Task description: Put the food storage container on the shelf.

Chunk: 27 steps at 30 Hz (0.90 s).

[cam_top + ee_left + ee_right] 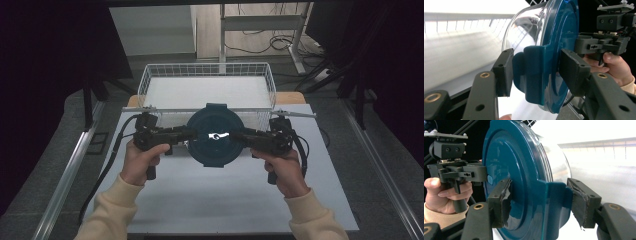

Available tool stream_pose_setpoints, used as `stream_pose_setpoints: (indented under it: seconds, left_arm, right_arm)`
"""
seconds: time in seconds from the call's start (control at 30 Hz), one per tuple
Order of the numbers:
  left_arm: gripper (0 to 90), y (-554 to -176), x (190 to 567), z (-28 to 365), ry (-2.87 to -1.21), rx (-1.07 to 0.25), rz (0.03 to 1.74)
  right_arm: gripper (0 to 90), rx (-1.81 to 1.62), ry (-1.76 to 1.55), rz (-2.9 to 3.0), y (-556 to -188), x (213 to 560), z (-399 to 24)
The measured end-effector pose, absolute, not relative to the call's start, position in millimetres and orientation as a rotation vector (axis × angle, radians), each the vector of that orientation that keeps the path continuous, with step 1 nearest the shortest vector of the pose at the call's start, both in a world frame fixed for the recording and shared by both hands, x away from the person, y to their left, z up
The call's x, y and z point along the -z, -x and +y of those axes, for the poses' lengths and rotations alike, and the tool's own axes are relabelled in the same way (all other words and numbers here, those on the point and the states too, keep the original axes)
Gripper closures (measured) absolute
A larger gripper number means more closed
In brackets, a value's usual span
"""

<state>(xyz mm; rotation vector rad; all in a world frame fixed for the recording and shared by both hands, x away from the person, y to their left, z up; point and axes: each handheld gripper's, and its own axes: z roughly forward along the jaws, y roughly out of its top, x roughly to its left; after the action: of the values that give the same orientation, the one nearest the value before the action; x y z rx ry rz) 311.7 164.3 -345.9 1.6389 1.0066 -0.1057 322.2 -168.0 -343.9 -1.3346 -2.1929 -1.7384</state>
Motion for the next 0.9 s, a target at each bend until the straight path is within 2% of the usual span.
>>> stream_pose_setpoints:
  seconds: [0.9]
  left_arm:
    - [47.0, -375, 290, 178, -1.603, 0.092, 0.995]
  right_arm:
    - [39.3, 1.765, 1.304, -2.24, -385, 280, -155]
